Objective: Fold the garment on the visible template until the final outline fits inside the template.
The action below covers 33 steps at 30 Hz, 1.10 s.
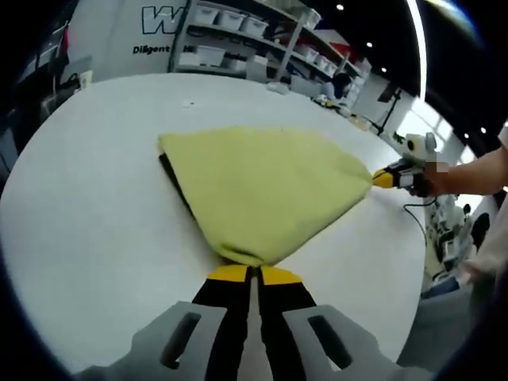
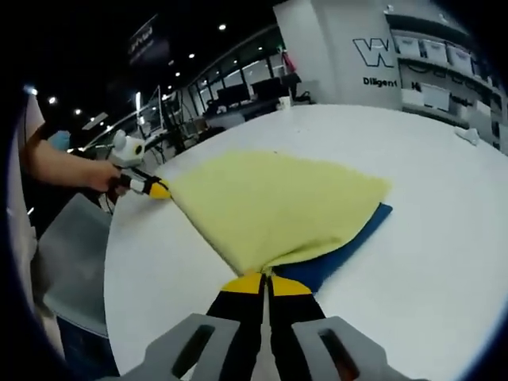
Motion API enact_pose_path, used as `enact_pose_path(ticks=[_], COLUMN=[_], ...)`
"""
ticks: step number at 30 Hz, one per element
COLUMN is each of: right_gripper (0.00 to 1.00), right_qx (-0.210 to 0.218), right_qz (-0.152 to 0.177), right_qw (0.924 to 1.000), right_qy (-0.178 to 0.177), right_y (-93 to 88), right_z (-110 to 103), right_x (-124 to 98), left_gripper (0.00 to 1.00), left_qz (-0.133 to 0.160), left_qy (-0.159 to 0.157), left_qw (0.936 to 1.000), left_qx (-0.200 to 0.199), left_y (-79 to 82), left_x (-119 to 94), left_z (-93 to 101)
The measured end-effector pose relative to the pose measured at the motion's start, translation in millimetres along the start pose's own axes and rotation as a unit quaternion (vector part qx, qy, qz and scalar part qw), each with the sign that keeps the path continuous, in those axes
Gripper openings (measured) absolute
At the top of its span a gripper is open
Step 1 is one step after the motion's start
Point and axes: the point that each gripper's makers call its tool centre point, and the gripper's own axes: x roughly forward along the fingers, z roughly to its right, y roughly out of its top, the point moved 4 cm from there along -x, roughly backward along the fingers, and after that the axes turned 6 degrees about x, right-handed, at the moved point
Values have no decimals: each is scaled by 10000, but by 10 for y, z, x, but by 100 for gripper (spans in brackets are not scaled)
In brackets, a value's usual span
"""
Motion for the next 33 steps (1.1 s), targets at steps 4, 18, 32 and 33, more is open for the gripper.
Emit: enact_pose_path(ticks=[4,18,32,33], right_gripper=[0,0,0,0], right_qx=[220,422,601,595], right_qz=[218,222,281,278], right_qw=[9995,9985,9971,9972], right_qy=[-70,-270,-364,-366], right_y=[3,-93,-112,-111], right_z=[20,79,172,175], right_x=[-69,-119,-175,-175], left_gripper=[0,0,19,23], left_qz=[32,47,69,68], left_qy=[18,34,0,-47], left_qw=[10000,10000,9997,9993], left_qx=[-56,-57,-231,-375], left_y=[2,10,1,5], left_x=[-28,-87,-97,-72], left_z=[-20,-17,-43,-8])
